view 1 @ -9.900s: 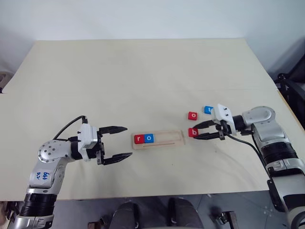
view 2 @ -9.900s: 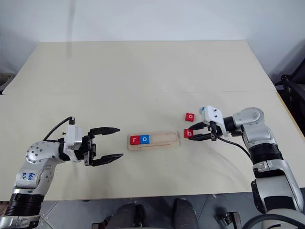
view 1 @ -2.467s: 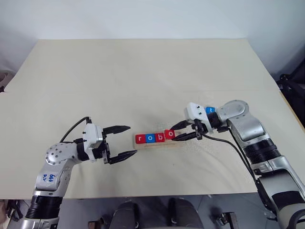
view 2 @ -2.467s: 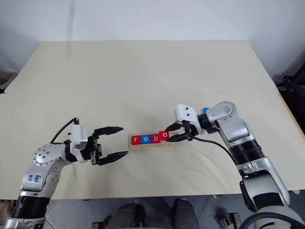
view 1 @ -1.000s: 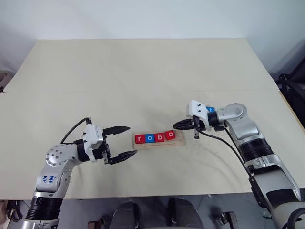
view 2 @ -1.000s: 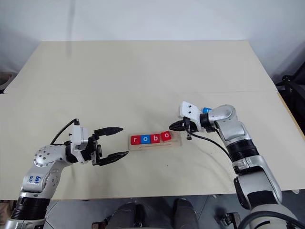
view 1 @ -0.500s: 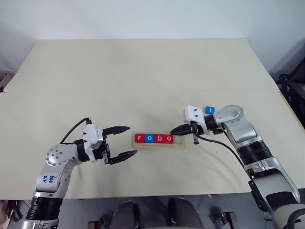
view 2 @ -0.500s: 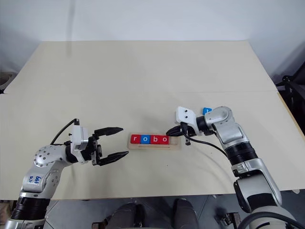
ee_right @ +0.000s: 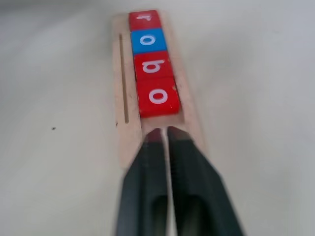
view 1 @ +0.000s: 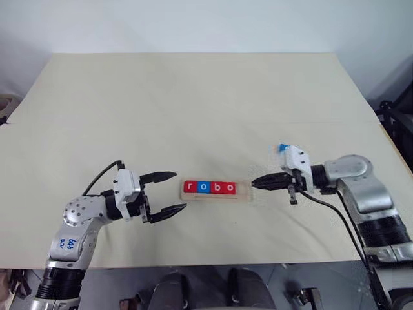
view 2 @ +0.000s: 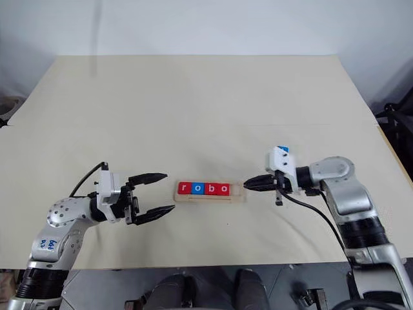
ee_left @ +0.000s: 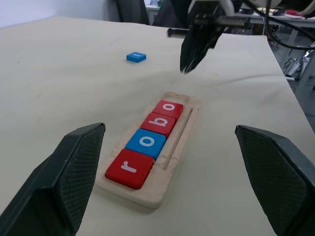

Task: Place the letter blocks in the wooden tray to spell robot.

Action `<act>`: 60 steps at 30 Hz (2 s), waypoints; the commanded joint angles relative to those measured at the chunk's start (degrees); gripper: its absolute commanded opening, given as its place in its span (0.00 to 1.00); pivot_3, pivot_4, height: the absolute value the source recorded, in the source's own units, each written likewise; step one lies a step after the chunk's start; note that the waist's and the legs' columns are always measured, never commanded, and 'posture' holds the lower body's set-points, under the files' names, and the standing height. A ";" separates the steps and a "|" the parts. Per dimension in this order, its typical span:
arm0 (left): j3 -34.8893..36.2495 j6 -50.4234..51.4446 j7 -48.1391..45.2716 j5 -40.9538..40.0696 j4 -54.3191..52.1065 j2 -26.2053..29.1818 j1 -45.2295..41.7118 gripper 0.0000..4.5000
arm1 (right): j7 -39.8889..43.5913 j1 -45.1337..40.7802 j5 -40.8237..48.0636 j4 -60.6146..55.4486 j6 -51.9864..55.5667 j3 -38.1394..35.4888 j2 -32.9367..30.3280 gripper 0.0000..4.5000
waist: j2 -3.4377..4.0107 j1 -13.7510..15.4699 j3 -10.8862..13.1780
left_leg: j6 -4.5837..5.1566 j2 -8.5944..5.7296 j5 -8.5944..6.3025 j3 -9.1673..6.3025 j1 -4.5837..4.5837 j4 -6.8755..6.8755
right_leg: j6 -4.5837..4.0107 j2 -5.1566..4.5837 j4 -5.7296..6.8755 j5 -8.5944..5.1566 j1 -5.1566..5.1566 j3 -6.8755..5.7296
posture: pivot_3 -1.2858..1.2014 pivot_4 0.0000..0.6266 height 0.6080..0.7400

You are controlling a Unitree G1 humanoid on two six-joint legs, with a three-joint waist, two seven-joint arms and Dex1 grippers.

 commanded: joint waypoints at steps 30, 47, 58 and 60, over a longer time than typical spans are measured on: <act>-1.61 -2.42 -3.27 1.06 7.98 -2.10 -7.71 1.00 | -43.90 3.44 6.05 -6.18 20.84 -12.16 9.74 1.00 | 0.07 0.19 -0.05 | -0.01 0.00 0.01 0.06 0.11 0.01 | -0.07 0.04 0.20 -0.02 -0.07 0.16 | 0.52 0.24 1.00; 0.79 -1.89 0.46 0.41 2.05 -1.17 -2.54 1.00 | -64.18 -16.02 0.01 6.21 39.60 -9.67 19.04 0.57 | 0.08 -0.09 -0.05 | -0.06 0.01 0.04 0.10 -0.08 0.00 | -0.06 0.04 0.18 -0.02 -0.17 0.09 | 0.52 0.24 1.00; -0.17 -1.45 -0.76 0.12 3.22 -1.23 -3.54 1.00 | -62.45 -9.38 3.45 -13.64 53.00 -9.88 16.69 0.33 | 0.08 0.04 -0.05 | -0.06 0.01 0.03 0.08 -0.13 -0.03 | -0.07 0.03 0.15 -0.02 -0.20 0.07 | 0.52 0.24 1.00; -0.30 -1.12 -1.23 -0.03 3.38 -1.14 -3.37 1.00 | -62.78 -7.92 4.60 -17.94 56.71 -11.35 17.33 0.33 | 0.08 0.05 -0.05 | -0.06 0.01 0.03 0.06 -0.14 -0.04 | -0.07 0.03 0.14 -0.02 -0.20 0.08 | 0.52 0.24 1.00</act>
